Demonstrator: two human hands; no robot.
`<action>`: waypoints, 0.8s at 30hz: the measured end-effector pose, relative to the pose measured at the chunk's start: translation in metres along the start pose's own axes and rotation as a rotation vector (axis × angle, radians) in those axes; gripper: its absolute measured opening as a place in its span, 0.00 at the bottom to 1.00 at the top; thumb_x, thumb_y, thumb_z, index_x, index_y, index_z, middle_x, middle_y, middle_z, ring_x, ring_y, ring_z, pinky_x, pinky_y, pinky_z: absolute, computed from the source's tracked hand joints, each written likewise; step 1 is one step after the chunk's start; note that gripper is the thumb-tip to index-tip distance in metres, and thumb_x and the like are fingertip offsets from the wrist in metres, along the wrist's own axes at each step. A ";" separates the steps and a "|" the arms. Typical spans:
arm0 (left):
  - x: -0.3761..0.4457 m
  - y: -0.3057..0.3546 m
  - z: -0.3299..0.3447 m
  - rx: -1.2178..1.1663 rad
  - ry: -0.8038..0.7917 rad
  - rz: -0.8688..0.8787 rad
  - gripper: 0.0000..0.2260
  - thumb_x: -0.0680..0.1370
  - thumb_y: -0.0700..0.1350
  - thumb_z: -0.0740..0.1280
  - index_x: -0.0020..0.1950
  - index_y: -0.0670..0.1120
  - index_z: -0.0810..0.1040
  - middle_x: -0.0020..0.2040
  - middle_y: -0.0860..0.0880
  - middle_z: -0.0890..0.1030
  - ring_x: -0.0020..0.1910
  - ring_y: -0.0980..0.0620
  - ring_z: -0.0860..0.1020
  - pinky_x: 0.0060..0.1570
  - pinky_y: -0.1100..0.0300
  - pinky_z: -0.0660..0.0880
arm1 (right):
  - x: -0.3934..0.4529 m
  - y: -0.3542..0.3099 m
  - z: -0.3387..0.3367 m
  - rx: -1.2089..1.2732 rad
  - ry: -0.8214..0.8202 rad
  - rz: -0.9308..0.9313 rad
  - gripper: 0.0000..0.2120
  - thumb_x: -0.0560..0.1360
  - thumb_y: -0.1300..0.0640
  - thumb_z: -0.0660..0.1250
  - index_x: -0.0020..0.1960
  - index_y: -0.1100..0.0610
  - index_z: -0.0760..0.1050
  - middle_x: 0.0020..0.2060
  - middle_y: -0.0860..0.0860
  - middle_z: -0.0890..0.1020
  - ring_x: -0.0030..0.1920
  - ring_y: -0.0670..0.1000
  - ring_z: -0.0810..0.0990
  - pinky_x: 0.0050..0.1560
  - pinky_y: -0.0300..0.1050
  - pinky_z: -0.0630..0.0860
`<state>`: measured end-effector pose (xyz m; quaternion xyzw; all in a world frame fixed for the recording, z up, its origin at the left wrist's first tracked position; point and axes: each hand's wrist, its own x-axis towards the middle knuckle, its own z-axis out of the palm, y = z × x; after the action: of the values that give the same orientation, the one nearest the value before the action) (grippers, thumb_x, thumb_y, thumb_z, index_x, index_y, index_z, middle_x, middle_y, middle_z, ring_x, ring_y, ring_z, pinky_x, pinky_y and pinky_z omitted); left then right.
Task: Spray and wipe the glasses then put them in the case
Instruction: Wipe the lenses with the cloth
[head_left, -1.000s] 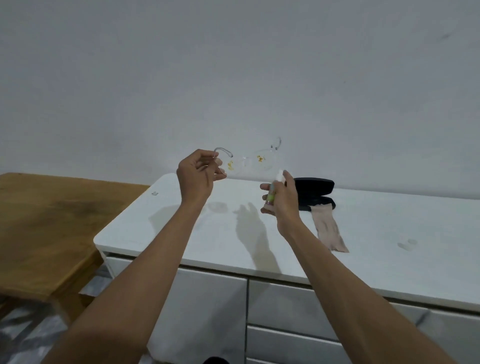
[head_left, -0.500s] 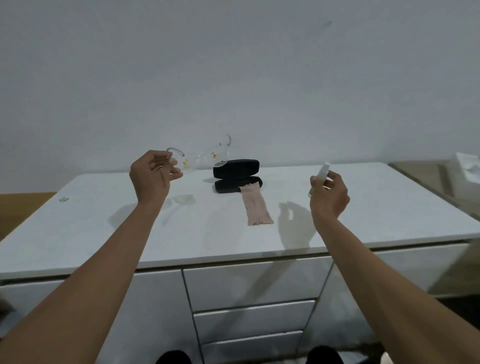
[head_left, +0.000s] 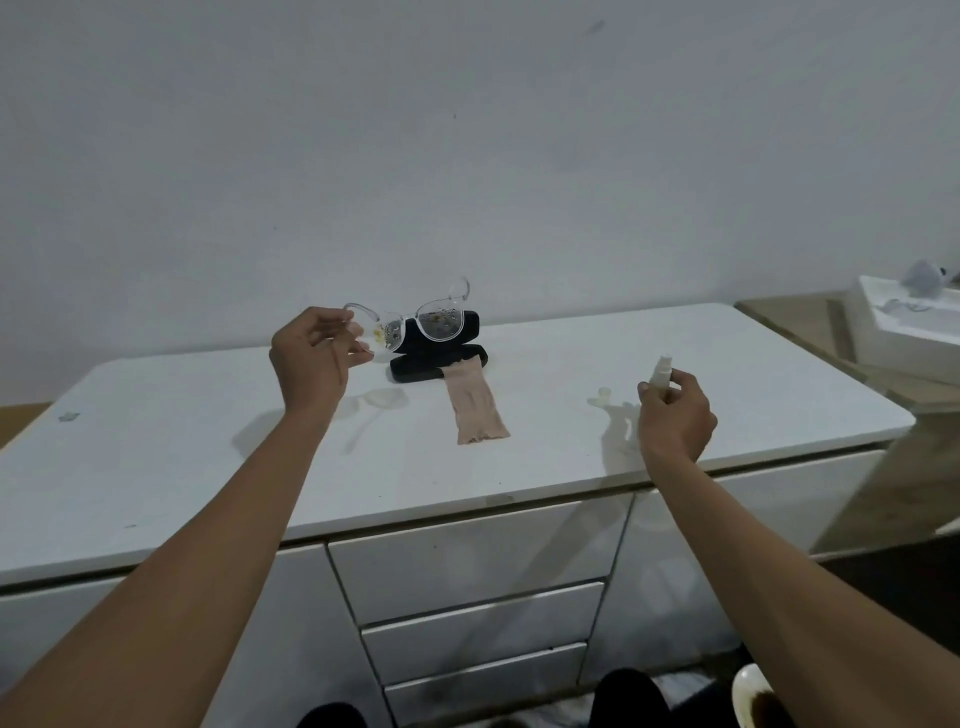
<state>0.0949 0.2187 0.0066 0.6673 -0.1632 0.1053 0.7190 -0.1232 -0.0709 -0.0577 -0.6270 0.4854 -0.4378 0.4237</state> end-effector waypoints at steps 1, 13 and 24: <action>0.000 0.000 0.000 0.003 0.003 -0.001 0.12 0.75 0.28 0.67 0.43 0.45 0.82 0.39 0.41 0.82 0.31 0.46 0.81 0.41 0.50 0.84 | -0.001 -0.002 0.000 -0.027 0.022 -0.015 0.21 0.77 0.55 0.72 0.68 0.54 0.75 0.61 0.56 0.82 0.63 0.59 0.78 0.59 0.50 0.73; 0.000 -0.005 -0.009 -0.009 0.017 -0.008 0.09 0.76 0.29 0.66 0.45 0.42 0.81 0.40 0.40 0.82 0.33 0.42 0.79 0.41 0.49 0.85 | -0.045 -0.042 0.045 -0.112 -0.391 -0.728 0.12 0.76 0.59 0.71 0.59 0.52 0.81 0.49 0.47 0.84 0.48 0.49 0.78 0.54 0.50 0.77; 0.008 -0.015 -0.028 -0.047 0.050 -0.036 0.10 0.75 0.29 0.67 0.42 0.42 0.81 0.40 0.40 0.81 0.32 0.42 0.78 0.39 0.50 0.83 | -0.060 -0.043 0.100 -0.500 -0.935 -0.686 0.08 0.71 0.54 0.74 0.48 0.45 0.88 0.46 0.47 0.88 0.53 0.54 0.82 0.51 0.49 0.80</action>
<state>0.1104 0.2449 -0.0059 0.6501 -0.1355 0.1050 0.7403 -0.0260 0.0058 -0.0510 -0.9522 0.1078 -0.1015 0.2672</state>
